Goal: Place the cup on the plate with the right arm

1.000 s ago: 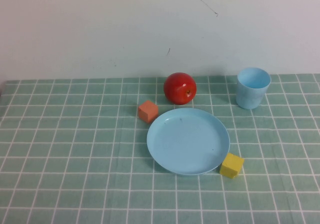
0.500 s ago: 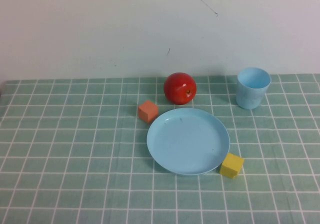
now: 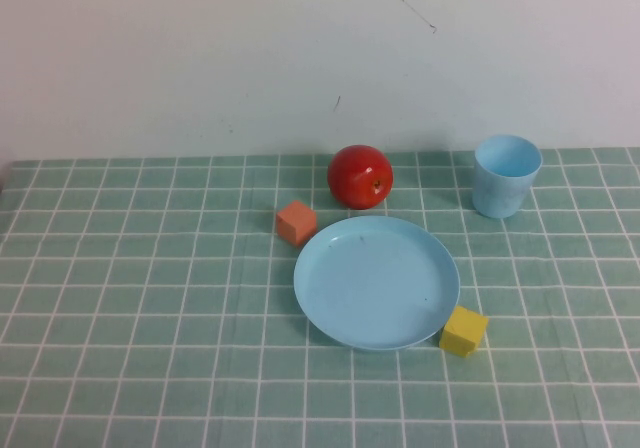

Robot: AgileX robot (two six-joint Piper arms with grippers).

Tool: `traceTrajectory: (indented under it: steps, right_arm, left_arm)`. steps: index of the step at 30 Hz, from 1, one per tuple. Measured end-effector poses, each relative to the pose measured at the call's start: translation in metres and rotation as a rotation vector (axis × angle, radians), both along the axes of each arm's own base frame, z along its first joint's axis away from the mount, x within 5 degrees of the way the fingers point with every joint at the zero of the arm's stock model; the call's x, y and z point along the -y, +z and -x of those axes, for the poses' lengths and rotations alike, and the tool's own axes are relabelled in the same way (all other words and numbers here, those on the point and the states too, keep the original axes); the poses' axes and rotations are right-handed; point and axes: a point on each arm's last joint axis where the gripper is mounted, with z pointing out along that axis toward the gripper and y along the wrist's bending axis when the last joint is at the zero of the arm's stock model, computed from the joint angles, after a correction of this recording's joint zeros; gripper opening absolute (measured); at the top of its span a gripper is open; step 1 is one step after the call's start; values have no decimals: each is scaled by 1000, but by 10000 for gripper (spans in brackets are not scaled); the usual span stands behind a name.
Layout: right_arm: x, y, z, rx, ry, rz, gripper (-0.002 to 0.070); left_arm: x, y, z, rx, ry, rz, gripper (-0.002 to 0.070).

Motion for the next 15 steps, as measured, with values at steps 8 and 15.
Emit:
traceTrajectory:
  steps: [8, 15]
  right_arm:
    - [5, 40, 8, 457, -62, 28, -3]
    - [9, 49, 14, 567, -118, 37, -3]
  left_arm:
    - [0, 0, 0, 0, 0, 0, -3]
    - [0, 0, 0, 0, 0, 0, -3]
